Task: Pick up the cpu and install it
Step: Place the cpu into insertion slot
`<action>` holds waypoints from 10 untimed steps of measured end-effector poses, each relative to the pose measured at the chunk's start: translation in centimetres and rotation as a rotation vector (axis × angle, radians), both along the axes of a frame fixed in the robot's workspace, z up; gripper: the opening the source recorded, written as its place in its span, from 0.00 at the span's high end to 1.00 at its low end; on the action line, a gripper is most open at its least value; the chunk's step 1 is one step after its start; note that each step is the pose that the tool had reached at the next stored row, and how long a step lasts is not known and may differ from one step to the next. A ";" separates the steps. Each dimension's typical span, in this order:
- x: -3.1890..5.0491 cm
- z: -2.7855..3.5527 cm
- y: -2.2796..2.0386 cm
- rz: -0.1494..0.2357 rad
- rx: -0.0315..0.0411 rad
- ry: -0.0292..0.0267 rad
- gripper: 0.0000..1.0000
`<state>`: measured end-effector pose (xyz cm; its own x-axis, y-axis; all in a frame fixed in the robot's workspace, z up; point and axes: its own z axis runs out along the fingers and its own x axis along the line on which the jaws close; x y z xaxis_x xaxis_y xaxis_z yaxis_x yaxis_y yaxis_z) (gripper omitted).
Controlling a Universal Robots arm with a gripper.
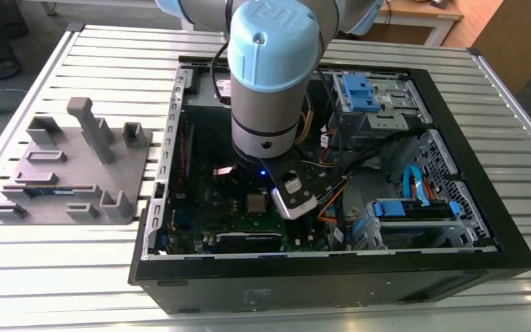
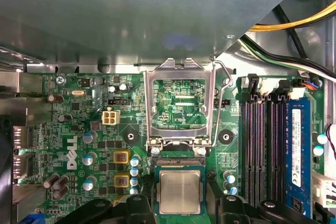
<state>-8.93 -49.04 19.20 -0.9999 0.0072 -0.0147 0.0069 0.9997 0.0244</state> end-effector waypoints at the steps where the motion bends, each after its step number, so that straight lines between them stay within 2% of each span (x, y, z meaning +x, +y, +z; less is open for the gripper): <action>1: 0.00 -0.03 0.02 0.000 0.0001 0.0000 0.53; 10: 0.00 -0.21 0.03 0.000 0.0003 -0.0001 0.53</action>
